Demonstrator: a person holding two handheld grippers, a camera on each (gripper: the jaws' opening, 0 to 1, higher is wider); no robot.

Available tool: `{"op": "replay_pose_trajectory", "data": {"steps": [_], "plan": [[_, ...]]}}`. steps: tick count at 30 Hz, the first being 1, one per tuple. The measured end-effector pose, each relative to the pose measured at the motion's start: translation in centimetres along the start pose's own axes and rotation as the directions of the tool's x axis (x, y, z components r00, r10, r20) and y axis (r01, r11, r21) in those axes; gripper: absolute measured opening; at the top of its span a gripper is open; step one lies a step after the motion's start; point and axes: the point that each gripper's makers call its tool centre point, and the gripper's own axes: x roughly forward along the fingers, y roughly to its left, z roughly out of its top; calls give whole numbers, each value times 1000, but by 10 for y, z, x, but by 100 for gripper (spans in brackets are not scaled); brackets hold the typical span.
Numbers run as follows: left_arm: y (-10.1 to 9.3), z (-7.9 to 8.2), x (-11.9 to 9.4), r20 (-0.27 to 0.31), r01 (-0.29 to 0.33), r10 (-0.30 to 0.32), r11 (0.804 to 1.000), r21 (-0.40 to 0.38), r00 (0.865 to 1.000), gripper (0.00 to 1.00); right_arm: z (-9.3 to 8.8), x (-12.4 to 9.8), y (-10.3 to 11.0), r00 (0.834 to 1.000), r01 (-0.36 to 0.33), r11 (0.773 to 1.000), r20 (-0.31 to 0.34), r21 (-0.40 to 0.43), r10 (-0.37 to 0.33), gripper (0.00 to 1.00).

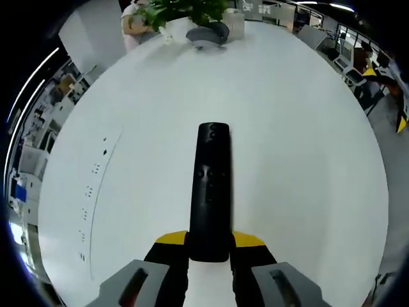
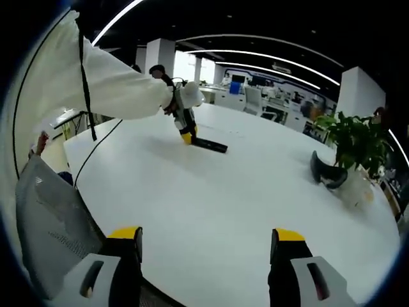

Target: Press the specified remote control buttons in sequence, fully releasing each button before pressing the next.

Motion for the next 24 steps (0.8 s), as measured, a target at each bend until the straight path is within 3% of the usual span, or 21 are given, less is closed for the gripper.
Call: {"op": "replay_pose_trajectory", "data": {"steps": [5, 7, 11, 13, 14, 15, 16, 17, 20, 22, 23, 24], "plan": [[-3, 1, -1, 19, 11, -12, 1000, 27, 1000, 25, 0, 0, 0, 1000, 1, 1000, -4, -7, -2, 82], [7, 3, -4, 30, -75, 74, 996, 51, 997, 34, 1, 0, -1, 1000, 5, 1000, 1, -8, -5, 83], [16, 2, -8, 32, -156, 155, 988, 21, 987, 49, 1, 0, -2, 1000, 12, 1000, 1, -6, -12, 83], [33, 0, -14, 51, -274, 275, 961, -22, 960, 67, 3, 0, -2, 1000, 13, 1000, 10, -10, -13, 83], [43, -1, -19, 76, -344, 346, 938, -32, 935, 76, 5, -1, -3, 1000, 17, 1000, 19, -12, -17, 83], [43, -3, -21, 80, -356, 360, 933, -57, 929, 82, 6, -2, -3, 999, 21, 1000, 25, -13, -20, 83], [36, -9, -22, 56, -335, 340, 938, -90, 939, 86, 7, -2, -4, 999, 26, 1000, 29, -12, -25, 83], [32, -13, -23, 49, -337, 348, 930, -148, 936, 89, 8, -2, -5, 999, 29, 1000, 32, -11, -29, 84], [28, -7, -31, 139, -353, 402, 893, -279, 905, 99, 10, -4, -7, 998, 43, 999, 49, -10, -42, 85], [19, -2, -44, 189, -357, 448, 856, -374, 874, 100, 12, -5, -9, 997, 50, 999, 60, -10, -49, 86], [10, -1, -48, 203, -322, 444, 836, -444, 873, 100, 12, -5, -9, 997, 55, 998, 63, -12, -54, 87], [1, 2, -55, 240, -289, 449, 818, -497, 861, 100, 13, -6, -10, 996, 56, 998, 65, -12, -55, 88]]}}
